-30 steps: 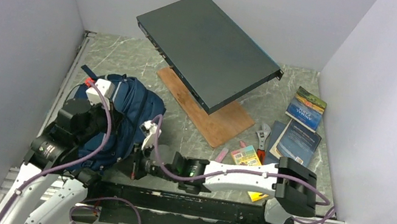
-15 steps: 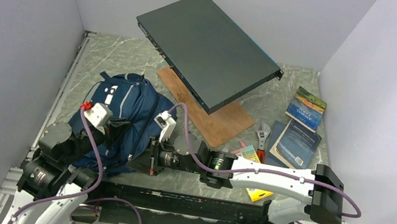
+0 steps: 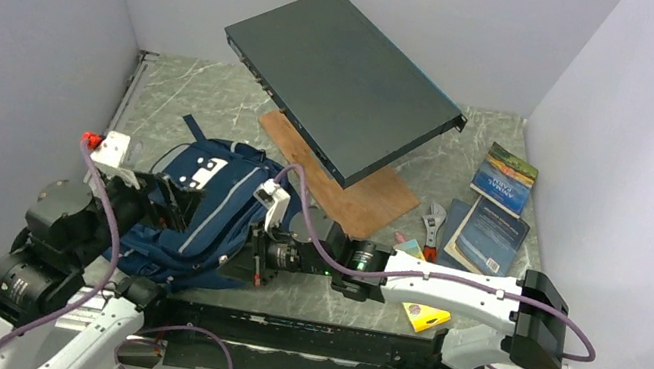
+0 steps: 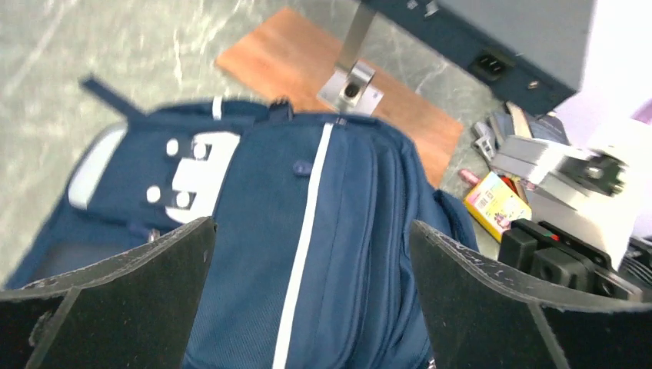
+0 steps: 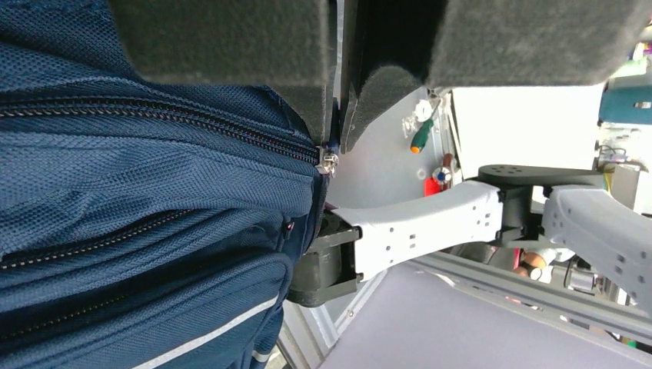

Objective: Pack the student bag
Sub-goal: Unzip the student bag at the center of the board.

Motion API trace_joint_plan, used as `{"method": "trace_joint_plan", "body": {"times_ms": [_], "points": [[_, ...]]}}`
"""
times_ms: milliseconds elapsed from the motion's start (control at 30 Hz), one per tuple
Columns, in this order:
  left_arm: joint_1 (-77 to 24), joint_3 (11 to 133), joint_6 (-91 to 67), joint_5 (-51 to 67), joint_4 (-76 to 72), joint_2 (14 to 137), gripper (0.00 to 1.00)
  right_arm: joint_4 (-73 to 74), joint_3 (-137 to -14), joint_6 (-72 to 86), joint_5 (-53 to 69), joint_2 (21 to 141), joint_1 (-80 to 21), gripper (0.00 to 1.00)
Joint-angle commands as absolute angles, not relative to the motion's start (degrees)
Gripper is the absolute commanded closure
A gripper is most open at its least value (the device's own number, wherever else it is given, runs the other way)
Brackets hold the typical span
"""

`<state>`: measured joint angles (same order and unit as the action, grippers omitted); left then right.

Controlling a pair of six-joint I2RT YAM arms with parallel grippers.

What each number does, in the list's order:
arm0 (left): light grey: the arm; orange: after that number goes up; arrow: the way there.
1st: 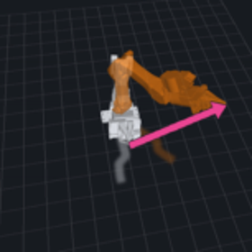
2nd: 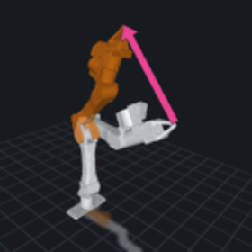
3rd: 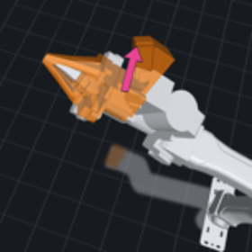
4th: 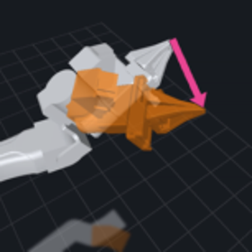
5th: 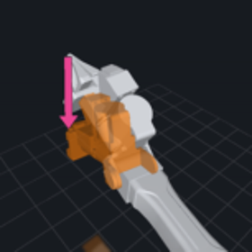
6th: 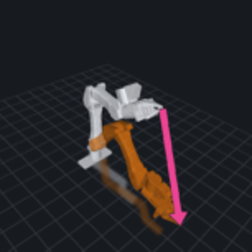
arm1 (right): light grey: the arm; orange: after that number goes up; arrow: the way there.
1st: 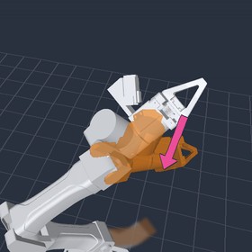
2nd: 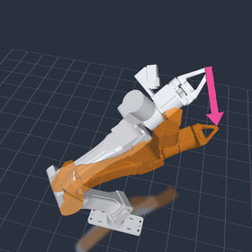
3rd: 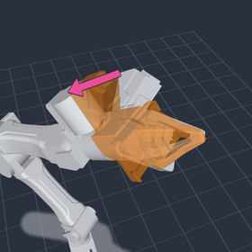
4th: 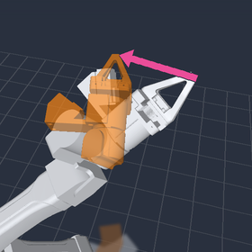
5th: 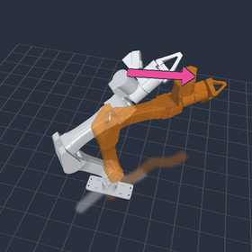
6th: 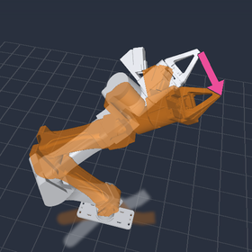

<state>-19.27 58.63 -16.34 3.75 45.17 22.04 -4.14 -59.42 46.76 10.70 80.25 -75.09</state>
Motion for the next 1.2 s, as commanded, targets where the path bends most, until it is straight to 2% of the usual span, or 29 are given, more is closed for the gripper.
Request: {"method": "trace_joint_plan", "body": {"times_ms": [0, 67, 200, 333, 500, 733, 833, 933, 967, 1067, 1167], "points": [[-19.07, 60.34, -27.51, -0.19, 63.53, 26.04, 0.05, -11.29, -63.72, 45.58, 12.67, 79.87, -75.32, 1.00], [-19.07, 58.03, -26.43, 6.69, 63.68, 24.88, 0.22, -11.70, -64.32, 45.20, 12.90, 80.46, -75.32, 1.00], [-19.07, 53.54, -26.78, 16.26, 60.76, 19.00, 0.34, -12.34, -64.50, 44.44, 13.74, 80.79, -75.32, 1.00], [-19.07, 50.41, -30.89, 22.96, 57.78, 13.85, 0.25, -10.74, -64.42, 43.29, 12.33, 80.34, -75.16, 1.00], [-19.07, 47.72, -35.52, 25.75, 58.18, 12.44, 0.24, -7.81, -64.32, 40.94, 10.48, 79.59, -75.15, 1.00], [-19.07, 46.85, -26.83, 28.14, 59.85, 14.41, 0.21, 4.92, -70.24, 30.62, 11.84, 80.58, -75.06, 1.00], [-19.07, 46.23, -23.62, 32.01, 61.11, 17.85, 0.25, 8.60, -71.35, 28.10, 11.59, 79.95, -75.06, 1.00], [-19.07, 45.19, -23.49, 35.87, 59.98, 18.85, 0.37, 8.78, -69.84, 26.57, 8.89, 77.71, -75.06, 1.00], [-19.07, 44.73, -24.74, 35.83, 59.24, 18.02, 0.38, 8.18, -68.59, 25.95, 8.20, 77.06, -74.95, 1.00], [-19.07, 43.20, -27.41, 35.60, 56.97, 14.44, 0.33, 7.78, -67.47, 25.34, 8.23, 76.00, -73.65, 1.00], [-19.07, 40.08, -30.68, 36.24, 53.66, 11.87, 0.10, 6.34, -67.32, 26.17, 10.99, 75.55, -72.34, 1.00]]}}
